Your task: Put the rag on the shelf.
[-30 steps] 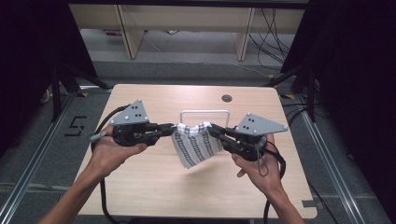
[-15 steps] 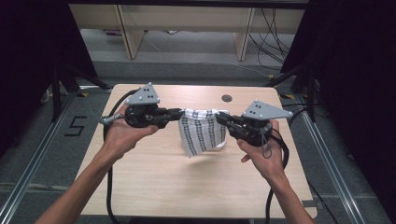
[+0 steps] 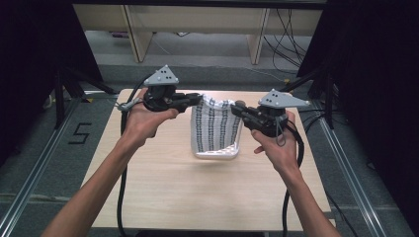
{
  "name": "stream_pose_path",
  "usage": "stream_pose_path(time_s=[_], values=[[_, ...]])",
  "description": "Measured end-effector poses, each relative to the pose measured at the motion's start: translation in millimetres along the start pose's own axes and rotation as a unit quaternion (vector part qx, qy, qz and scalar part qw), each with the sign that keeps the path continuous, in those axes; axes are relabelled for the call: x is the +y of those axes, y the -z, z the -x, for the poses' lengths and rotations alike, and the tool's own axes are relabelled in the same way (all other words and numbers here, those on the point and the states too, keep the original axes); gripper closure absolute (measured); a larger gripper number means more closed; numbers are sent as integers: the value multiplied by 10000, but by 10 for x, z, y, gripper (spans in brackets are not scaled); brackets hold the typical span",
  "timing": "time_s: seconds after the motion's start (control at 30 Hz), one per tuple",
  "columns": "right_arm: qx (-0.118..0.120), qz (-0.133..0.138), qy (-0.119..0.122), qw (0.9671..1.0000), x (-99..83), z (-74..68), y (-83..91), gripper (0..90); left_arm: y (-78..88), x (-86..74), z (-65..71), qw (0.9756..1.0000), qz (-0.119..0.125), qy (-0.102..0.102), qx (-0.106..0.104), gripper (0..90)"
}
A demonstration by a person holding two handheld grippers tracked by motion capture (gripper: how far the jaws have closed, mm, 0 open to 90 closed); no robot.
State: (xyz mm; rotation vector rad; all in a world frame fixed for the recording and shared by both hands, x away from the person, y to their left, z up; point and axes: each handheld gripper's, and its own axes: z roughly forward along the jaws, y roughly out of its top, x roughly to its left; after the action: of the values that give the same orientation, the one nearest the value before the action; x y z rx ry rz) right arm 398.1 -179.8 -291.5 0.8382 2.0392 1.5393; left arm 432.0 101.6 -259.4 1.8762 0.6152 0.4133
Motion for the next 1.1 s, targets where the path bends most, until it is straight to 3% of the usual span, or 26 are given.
stream_pose_path(time_s=[0.2,0.47,0.57,0.63,0.67,0.7,0.83,1.1], values=[[-90,-53,-195,9998,54,134,-91,867,-164,68,-135,9997,54,185,161,857],[-363,-137,-198,9991,135,354,-352,866,-394,125,-383,9974,203,572,394,856],[-442,-194,-343,9982,126,424,-447,865,-496,79,-487,9958,194,786,425,855],[-463,-238,-451,9976,109,473,-511,864,-543,56,-528,9951,181,861,456,855],[-471,-271,-367,9978,101,516,-539,864,-568,44,-547,9948,179,896,458,854],[-476,-299,-475,9973,71,574,-607,863,-600,30,-565,9944,171,935,469,853],[-528,-404,-637,9957,38,619,-668,861,-674,-15,-611,9935,122,1021,488,853],[-569,-528,-680,9947,-47,707,-825,849,-797,-172,-710,9908,-25,1251,508,836]])
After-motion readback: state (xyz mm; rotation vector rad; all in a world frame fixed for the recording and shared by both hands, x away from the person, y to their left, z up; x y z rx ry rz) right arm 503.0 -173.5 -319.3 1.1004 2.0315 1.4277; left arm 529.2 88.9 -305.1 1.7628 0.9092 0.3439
